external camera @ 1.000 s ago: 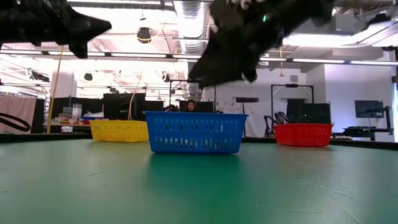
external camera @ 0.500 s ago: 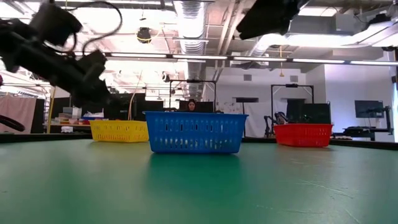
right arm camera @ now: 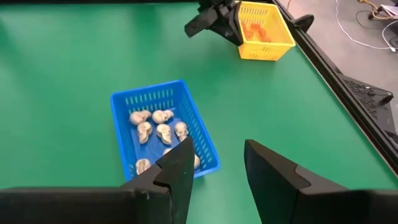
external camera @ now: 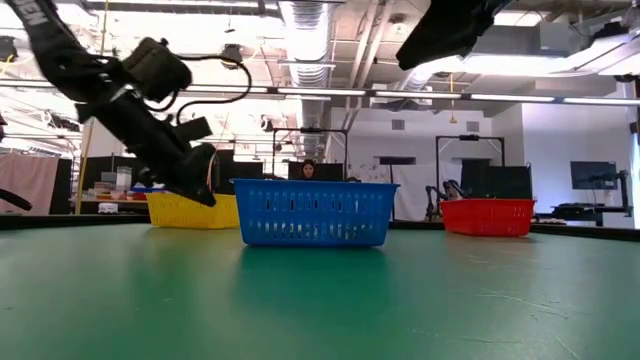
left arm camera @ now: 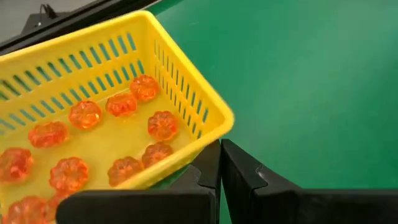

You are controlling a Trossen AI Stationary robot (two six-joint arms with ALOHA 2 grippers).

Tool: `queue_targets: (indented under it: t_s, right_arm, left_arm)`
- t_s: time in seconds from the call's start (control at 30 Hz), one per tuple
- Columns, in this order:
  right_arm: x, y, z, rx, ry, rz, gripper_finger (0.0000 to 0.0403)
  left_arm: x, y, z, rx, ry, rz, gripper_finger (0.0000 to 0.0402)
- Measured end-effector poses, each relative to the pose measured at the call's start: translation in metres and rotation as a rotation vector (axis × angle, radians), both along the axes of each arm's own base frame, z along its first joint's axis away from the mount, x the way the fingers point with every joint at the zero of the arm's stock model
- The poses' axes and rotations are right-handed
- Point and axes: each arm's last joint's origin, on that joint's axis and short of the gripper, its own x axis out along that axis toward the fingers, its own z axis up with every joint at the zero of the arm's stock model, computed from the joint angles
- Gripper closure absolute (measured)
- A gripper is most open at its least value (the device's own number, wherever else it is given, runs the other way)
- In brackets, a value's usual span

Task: Sort Halloween decoration
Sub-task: Adjust the yellow bin, then return to Home Position

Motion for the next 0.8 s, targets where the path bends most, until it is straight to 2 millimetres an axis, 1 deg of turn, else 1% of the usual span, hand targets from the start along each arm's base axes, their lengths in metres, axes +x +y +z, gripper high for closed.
queue_targets:
  t_s: [0.13, 0.27, 0.37, 0.43, 0.53, 0.63, 0.7, 0.8]
  right_arm:
    - [-0.004, -0.002, 0.004, 0.003, -0.006, -0.004, 0.0232]
    - [-0.011, -0.003, 0.009, 0.005, -0.018, -0.004, 0.0233]
    - [-0.018, -0.005, 0.015, -0.002, -0.028, 0.004, 0.0233]
    - [-0.024, -0.008, 0.02, -0.01, -0.033, 0.006, 0.0234]
    - [-0.037, -0.019, 0.031, -0.024, -0.055, -0.007, 0.025]
    - [-0.053, -0.033, 0.036, -0.018, -0.105, -0.007, 0.0287]
    - [-0.061, -0.043, 0.031, 0.015, -0.147, 0.034, 0.0318]
    - [-0.072, -0.059, 0.01, 0.092, -0.239, 0.118, 0.0367]
  left_arm:
    - [0.011, 0.015, 0.001, 0.003, 0.037, 0.01, 0.0401]
    - [0.02, 0.024, 0.007, 0.02, 0.051, -0.009, 0.0402]
    - [0.024, 0.023, 0.019, 0.021, -0.002, -0.081, 0.0401]
    - [0.024, 0.018, 0.033, 0.049, -0.061, -0.129, 0.0401]
    - [0.015, 0.008, 0.06, 0.129, -0.169, -0.169, 0.0401]
    - [-0.002, -0.006, 0.082, 0.209, -0.285, -0.236, 0.0401]
    - [-0.015, -0.016, 0.09, 0.248, -0.358, -0.297, 0.0401]
    - [-0.033, -0.028, 0.09, 0.28, -0.461, -0.379, 0.0401]
